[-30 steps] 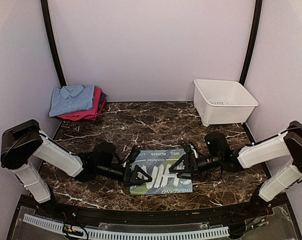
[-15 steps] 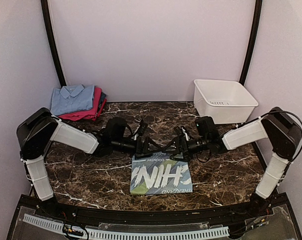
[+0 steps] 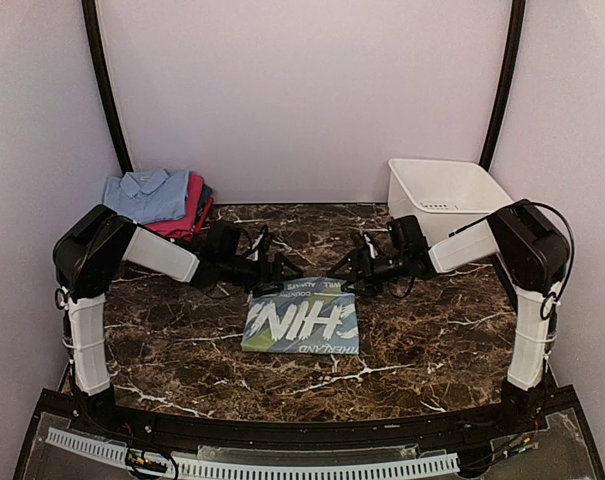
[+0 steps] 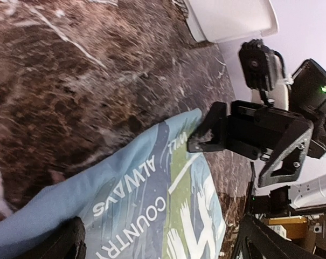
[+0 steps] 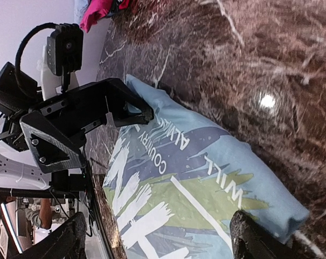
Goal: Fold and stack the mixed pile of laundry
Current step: Smooth out the square-folded T-shirt at the center of the board, then pick up the square-folded T-shirt from the center of the board.
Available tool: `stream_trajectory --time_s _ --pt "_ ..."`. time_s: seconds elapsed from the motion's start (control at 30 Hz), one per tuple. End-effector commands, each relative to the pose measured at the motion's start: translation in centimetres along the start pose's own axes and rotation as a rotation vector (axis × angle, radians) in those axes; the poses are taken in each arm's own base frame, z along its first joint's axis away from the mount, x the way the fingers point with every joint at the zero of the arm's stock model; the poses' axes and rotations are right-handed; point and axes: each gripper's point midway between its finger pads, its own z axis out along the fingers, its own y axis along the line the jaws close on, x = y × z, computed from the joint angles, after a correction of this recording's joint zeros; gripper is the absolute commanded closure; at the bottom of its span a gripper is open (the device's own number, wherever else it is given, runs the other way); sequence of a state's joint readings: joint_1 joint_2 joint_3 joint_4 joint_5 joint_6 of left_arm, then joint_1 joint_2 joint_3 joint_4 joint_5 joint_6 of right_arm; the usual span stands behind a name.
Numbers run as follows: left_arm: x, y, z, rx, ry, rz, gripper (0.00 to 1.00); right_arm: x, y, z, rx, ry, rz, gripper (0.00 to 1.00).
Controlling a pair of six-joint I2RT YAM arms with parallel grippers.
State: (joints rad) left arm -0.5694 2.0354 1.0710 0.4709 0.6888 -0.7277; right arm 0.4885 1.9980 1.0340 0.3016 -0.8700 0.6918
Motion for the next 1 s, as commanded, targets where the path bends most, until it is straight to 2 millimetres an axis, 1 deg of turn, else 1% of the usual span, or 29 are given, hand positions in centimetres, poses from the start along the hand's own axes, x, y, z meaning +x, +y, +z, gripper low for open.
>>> stream_trajectory --time_s 0.0,0.03,0.07,0.1,0.13,0.17,0.2,0.23,0.27,0.3,0.33,0.37,0.4,0.43,0.47,0.5,0.53,0.57,0.6,0.63,0.73,0.83,0.93,0.97 --pt "-2.0 0.2 -2.2 -0.167 -0.009 0.083 0.01 -4.0 2.8 -1.6 0.044 -0.046 -0.121 0.11" --pt "-3.4 -0.7 -3.5 -0.211 -0.061 0.126 0.01 -4.5 3.7 -2.3 0.059 -0.055 -0.143 0.11" --pt "-3.5 -0.7 -4.3 -0.263 -0.051 0.159 0.01 -4.9 4.5 -2.9 0.079 -0.066 -0.164 0.12" --pt "-4.6 -1.5 -5.8 -0.315 -0.096 0.194 0.01 -4.9 5.0 -3.6 0.106 -0.072 -0.174 0.12" --pt "-4.4 -1.5 -6.6 -0.359 -0.076 0.216 0.01 -4.8 5.3 -4.3 0.132 -0.078 -0.181 0.12" --pt "-5.0 -2.6 -7.8 -0.381 -0.098 0.245 0.01 -4.5 5.4 -4.8 0.158 -0.08 -0.185 0.13" --pt "-4.4 -2.7 -8.3 -0.405 -0.071 0.271 0.01 -4.2 5.4 -5.3 0.184 -0.084 -0.196 0.13" --pt "-4.1 -3.9 -8.7 -0.421 -0.068 0.328 0.01 -3.7 5.2 -5.8 0.205 -0.083 -0.197 0.15" --pt "-3.4 -3.7 -9.1 -0.47 -0.044 0.342 0.01 -3.4 5.0 -6.3 0.23 -0.086 -0.201 0.16" --pt "-2.4 -4.6 -8.9 -0.476 -0.013 0.393 0.01 -3.0 4.6 -6.6 0.254 -0.086 -0.204 0.17" --pt "-1.4 -4.3 -9.1 -0.514 0.021 0.399 0.01 -2.8 4.4 -6.9 0.274 -0.088 -0.209 0.18" --pt "-0.1 -4.8 -8.4 -0.51 0.057 0.422 0.01 -2.6 4.1 -7.1 0.285 -0.088 -0.209 0.18" --pt "1.2 -4.5 -8.1 -0.512 0.094 0.42 0.01 -2.5 3.9 -7.1 0.289 -0.086 -0.208 0.19" --pt "2.4 -4.9 -7.4 -0.499 0.122 0.432 0.01 -2.5 3.7 -7.1 0.289 -0.086 -0.21 0.2" --pt "3.5 -4.5 -6.8 -0.5 0.15 0.431 0.01 -2.6 3.6 -6.9 0.287 -0.083 -0.213 0.21" --pt "4.7 -4.9 -6.0 -0.489 0.175 0.444 0.02 -2.8 3.6 -6.7 0.284 -0.081 -0.215 0.22" --pt "5.5 -4.3 -5.3 -0.5 0.199 0.442 0.02 -3.2 3.5 -6.5 0.28 -0.081 -0.219 0.23" --pt "6.5 -4.5 -4.7 -0.499 0.221 0.45 0.03 -3.5 3.4 -6.1 0.275 -0.076 -0.22 0.24" --pt "7.0 -3.8 -4.2 -0.516 0.239 0.445 0.03 -3.7 3.1 -5.8 0.273 -0.069 -0.215 0.26" --pt "7.4 -3.8 -3.8 -0.512 0.245 0.438 0.03 -4.0 3.0 -5.4 0.267 -0.063 -0.212 0.3" --pt "8.2 -3.1 -2.9 -0.5 0.256 0.408 0.04 -3.5 2.9 -4.6 0.241 -0.042 -0.187 0.33" --pt "8.4 -2.6 -2.7 -0.51 0.262 0.395 0.05 -2.1 2.4 -4.7 0.249 -0.035 -0.147 0.35" --pt "8.6 -2.0 -2.5 -0.532 0.276 0.409 0.07 0.0 1.7 -5.4 0.258 -0.036 -0.087 0.38" --pt "8.5 -2.0 -2.6 -0.544 0.278 0.415 0.07 0.6 1.9 -5.8 0.252 -0.044 -0.075 0.39"
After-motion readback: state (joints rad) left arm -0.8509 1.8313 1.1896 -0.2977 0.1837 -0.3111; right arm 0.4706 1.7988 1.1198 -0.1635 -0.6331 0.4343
